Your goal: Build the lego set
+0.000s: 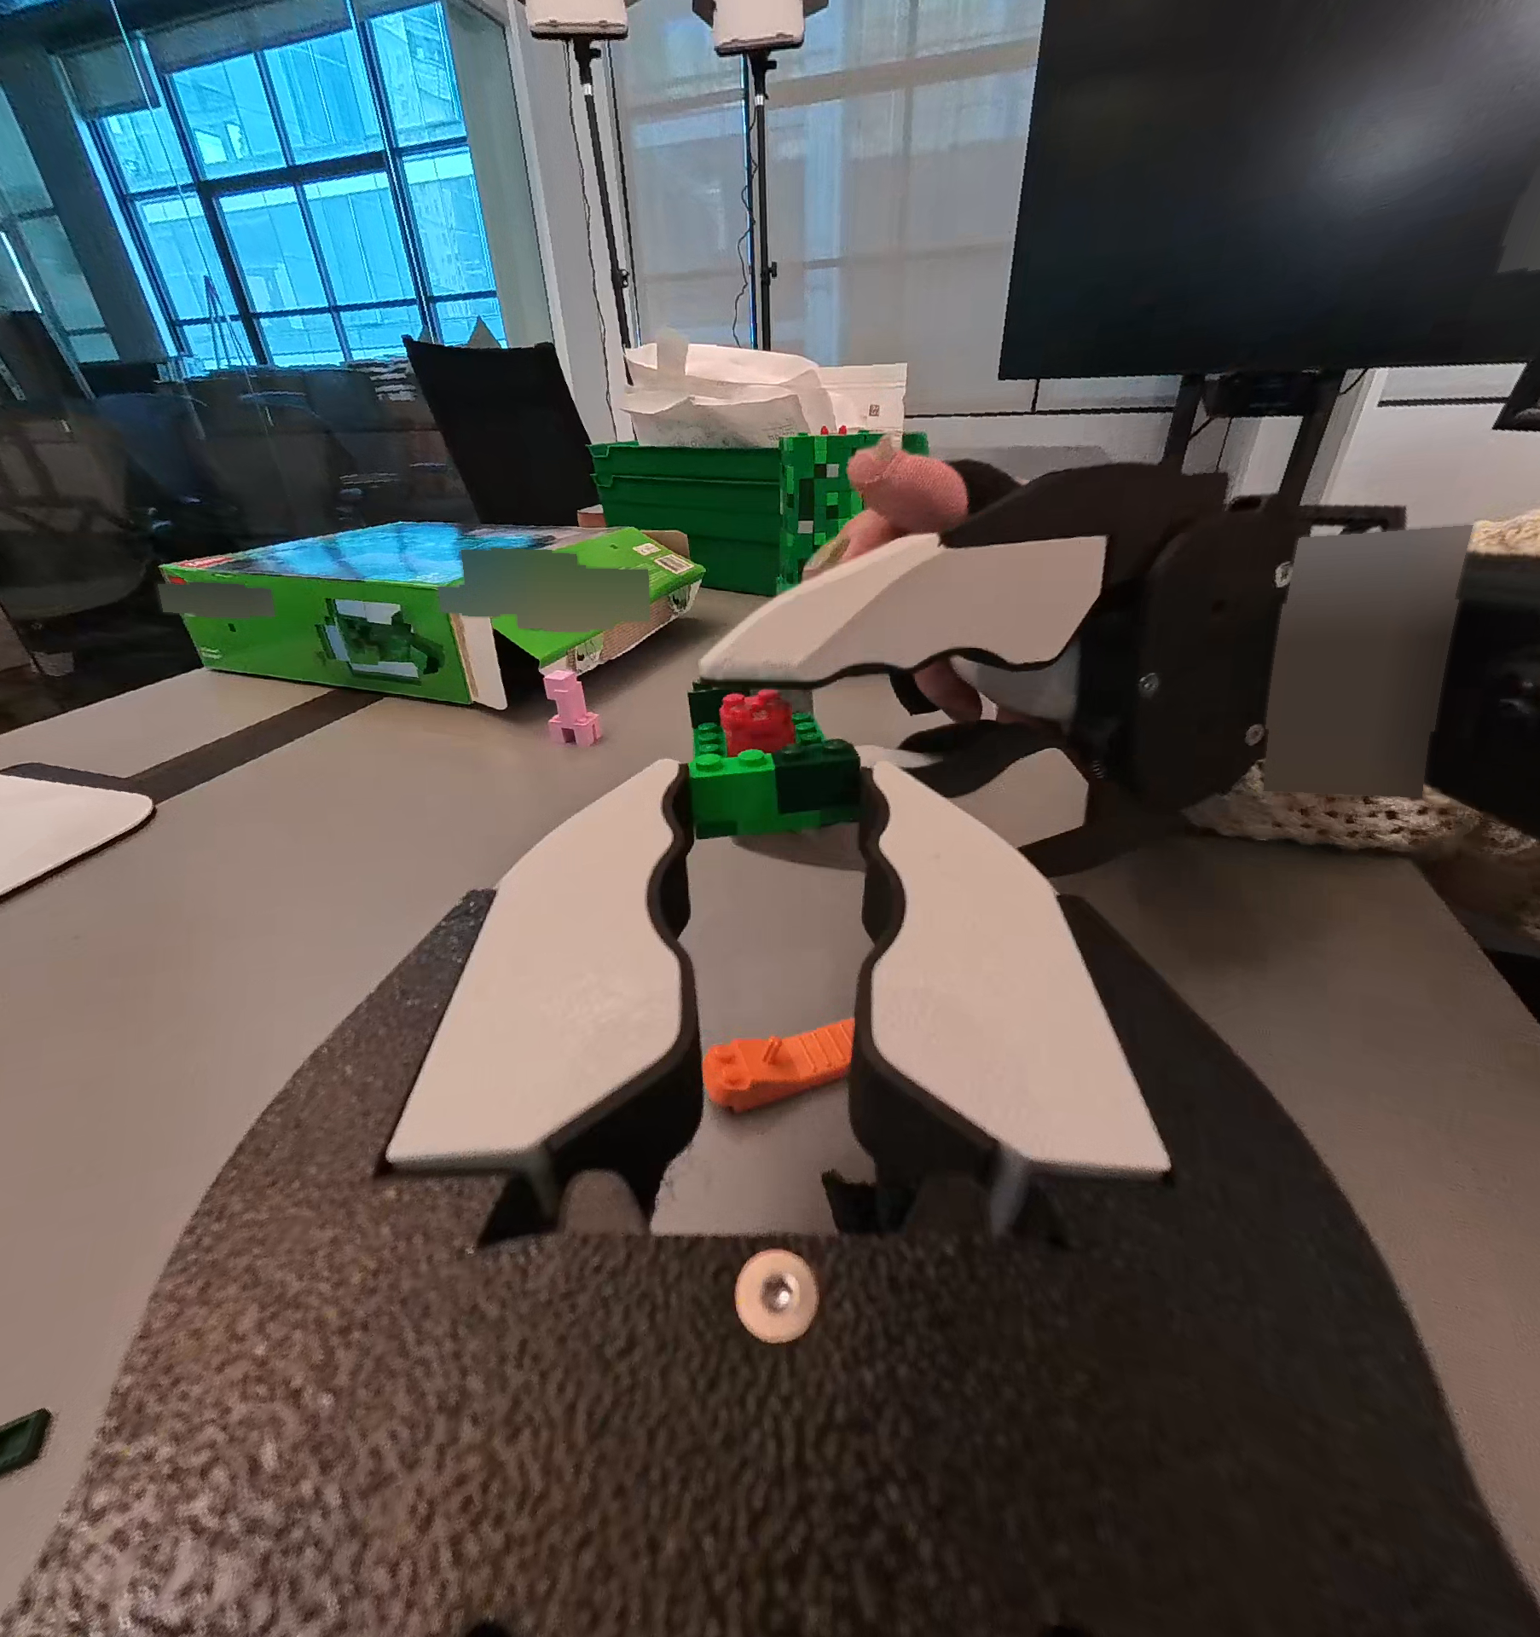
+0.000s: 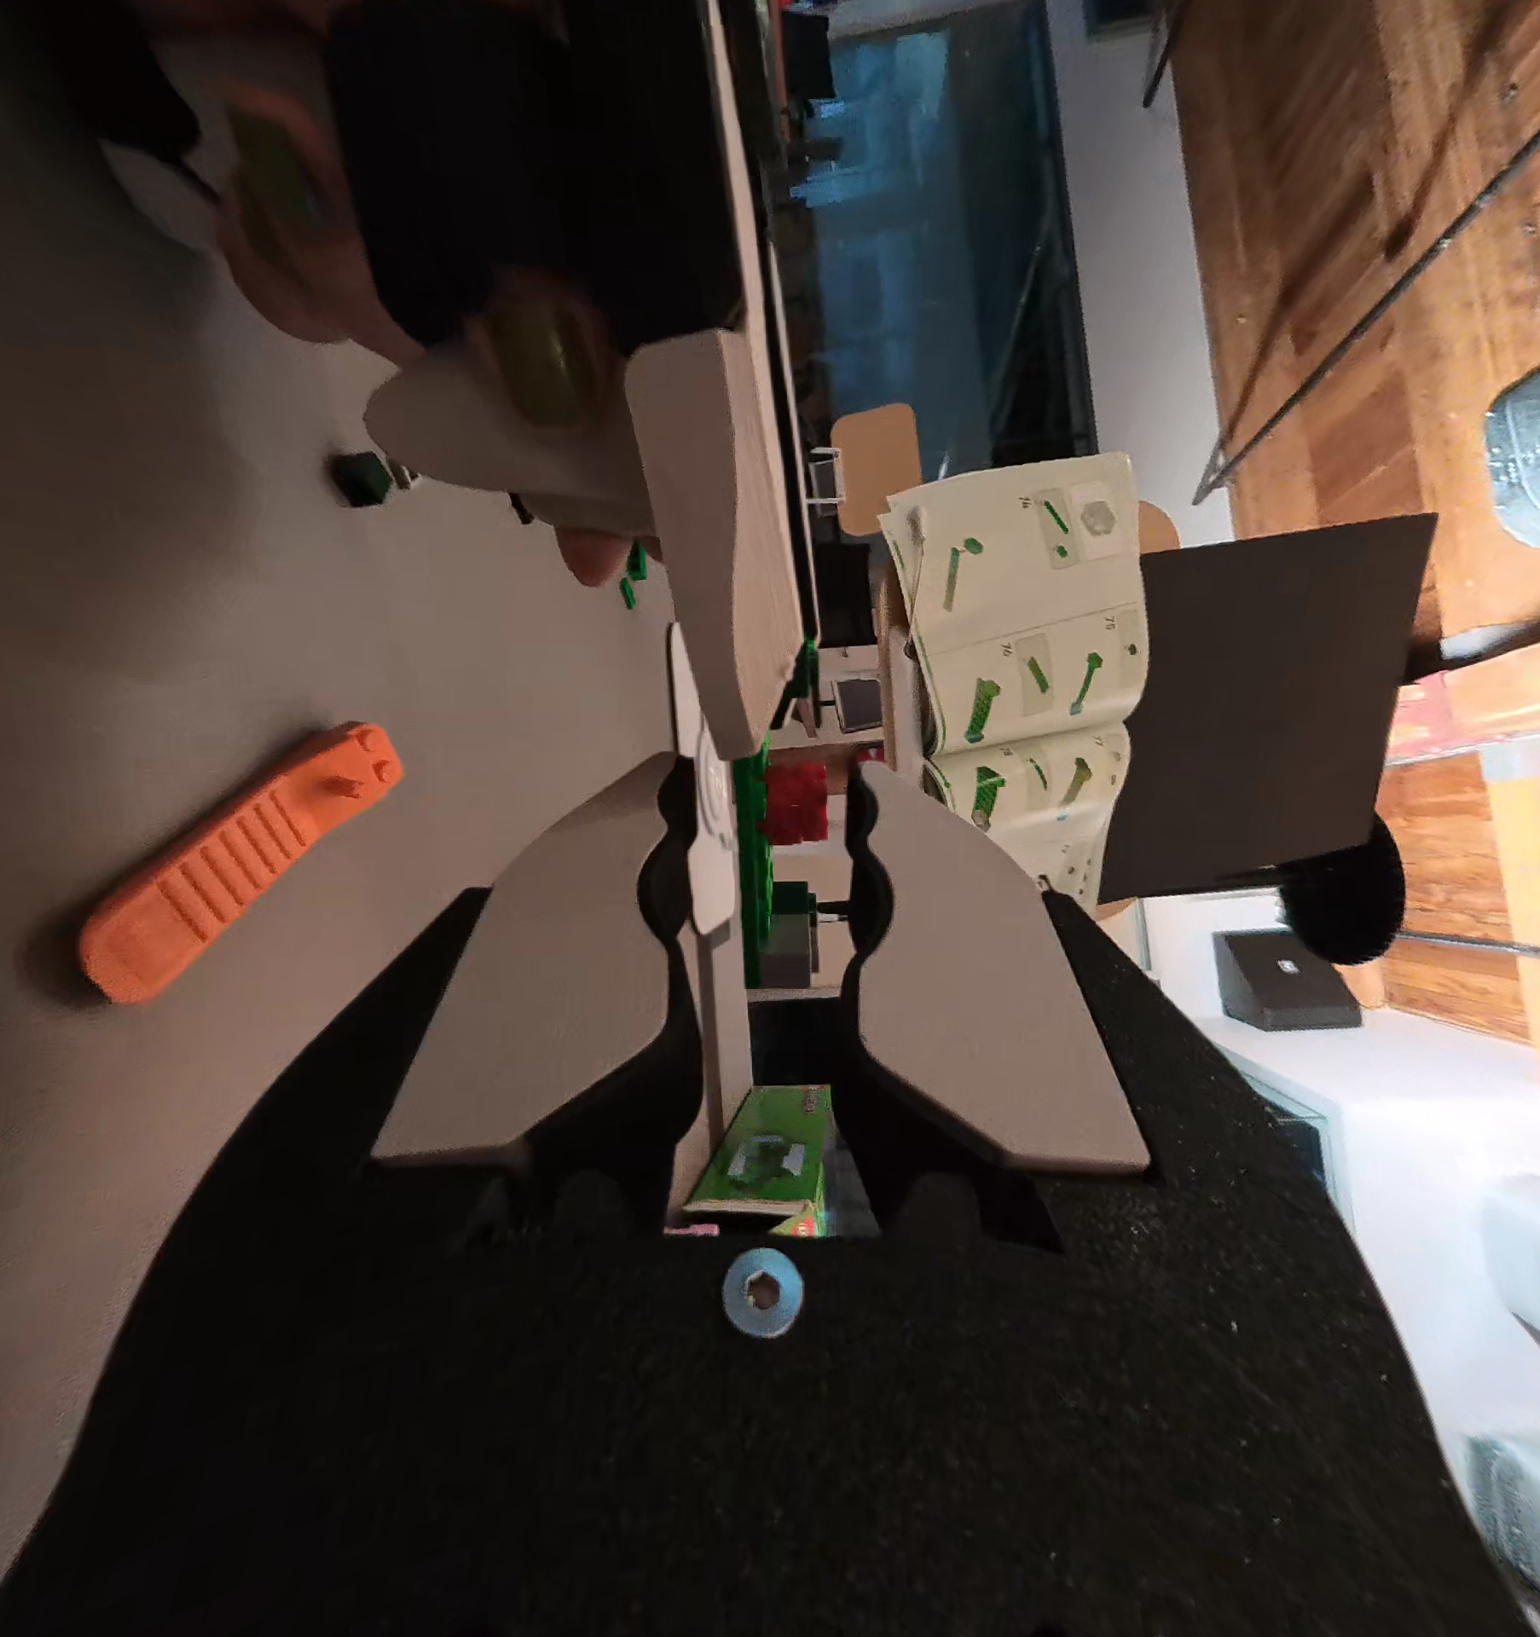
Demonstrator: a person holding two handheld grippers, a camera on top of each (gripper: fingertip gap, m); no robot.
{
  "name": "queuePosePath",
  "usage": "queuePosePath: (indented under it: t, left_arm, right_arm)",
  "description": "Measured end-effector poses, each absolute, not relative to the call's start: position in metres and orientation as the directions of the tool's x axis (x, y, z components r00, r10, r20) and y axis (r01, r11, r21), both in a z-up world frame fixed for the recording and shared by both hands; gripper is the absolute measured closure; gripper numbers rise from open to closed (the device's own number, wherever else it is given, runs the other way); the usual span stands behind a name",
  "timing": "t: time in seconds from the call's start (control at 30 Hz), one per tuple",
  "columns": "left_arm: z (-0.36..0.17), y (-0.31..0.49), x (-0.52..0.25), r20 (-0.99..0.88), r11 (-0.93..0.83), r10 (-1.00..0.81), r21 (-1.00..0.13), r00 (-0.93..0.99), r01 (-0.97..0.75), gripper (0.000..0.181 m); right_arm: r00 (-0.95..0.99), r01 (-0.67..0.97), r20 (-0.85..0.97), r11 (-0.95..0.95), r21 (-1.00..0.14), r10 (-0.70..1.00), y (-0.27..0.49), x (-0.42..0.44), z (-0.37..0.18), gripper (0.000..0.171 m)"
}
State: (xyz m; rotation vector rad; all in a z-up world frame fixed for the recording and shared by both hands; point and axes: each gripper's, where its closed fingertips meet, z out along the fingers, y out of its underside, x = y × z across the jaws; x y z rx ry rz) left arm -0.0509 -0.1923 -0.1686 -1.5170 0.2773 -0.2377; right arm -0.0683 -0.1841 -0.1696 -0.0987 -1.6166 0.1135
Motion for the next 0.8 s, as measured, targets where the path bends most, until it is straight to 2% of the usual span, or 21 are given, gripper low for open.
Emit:
queuePosePath:
  t: [0.1,0.57,0.67,0.8]
  left_arm:
    - [-0.169,-0.1921,-0.0505,-0.032,0.038,-0.324,-0.999,0.945,-0.021,0.146]
    - [-0.1692,-0.1915,-0.0532,-0.021,0.033,-0.309,-0.999,0.951,-0.012,0.146]
    - [-0.1695,-0.1911,-0.0538,-0.02,0.03,-0.304,-0.999,0.952,-0.011,0.146]
    - [-0.1685,-0.1911,-0.0562,-0.013,0.035,-0.294,-0.999,0.956,-0.003,0.146]
  right_arm:
    - [-0.043,0.002,0.99,0.991,-0.135,0.135,-0.1818,-0.0687,-0.1696,0.153]
    - [-0.007,0.038,1.0,0.999,-0.023,0.023,-0.1802,-0.071,-0.1678,0.155]
    - [-0.006,0.04,0.999,0.999,-0.034,0.034,-0.1799,-0.0717,-0.1681,0.155]
    - [0.002,0.013,0.989,0.988,-0.151,0.151,-0.1818,-0.0729,-0.1669,0.151]
